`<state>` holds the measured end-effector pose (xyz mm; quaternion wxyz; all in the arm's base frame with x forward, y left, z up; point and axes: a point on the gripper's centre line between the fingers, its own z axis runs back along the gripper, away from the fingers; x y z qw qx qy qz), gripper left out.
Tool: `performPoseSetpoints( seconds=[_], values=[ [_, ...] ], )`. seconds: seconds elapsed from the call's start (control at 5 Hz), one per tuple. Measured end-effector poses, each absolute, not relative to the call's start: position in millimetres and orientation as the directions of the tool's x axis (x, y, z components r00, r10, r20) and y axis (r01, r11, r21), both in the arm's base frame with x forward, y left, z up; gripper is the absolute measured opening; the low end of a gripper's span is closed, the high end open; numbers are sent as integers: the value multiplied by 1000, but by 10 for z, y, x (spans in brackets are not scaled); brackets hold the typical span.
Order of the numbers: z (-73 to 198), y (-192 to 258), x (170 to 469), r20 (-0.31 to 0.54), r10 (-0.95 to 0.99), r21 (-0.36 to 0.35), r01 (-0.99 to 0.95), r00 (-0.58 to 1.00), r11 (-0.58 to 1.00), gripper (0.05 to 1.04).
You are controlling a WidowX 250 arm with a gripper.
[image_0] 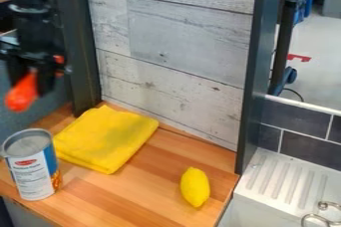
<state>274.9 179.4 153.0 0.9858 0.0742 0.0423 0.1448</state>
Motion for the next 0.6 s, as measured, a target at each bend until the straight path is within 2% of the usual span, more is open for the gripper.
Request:
performPoseSetpoints(
  seconds=[0.2, 0.6],
  values=[
    [1415, 2024, 2609, -108, 314, 146, -298, 943, 943, 561],
    [1120, 2242, 2592, -149, 278, 164, -254, 949, 953, 562]
  ],
)
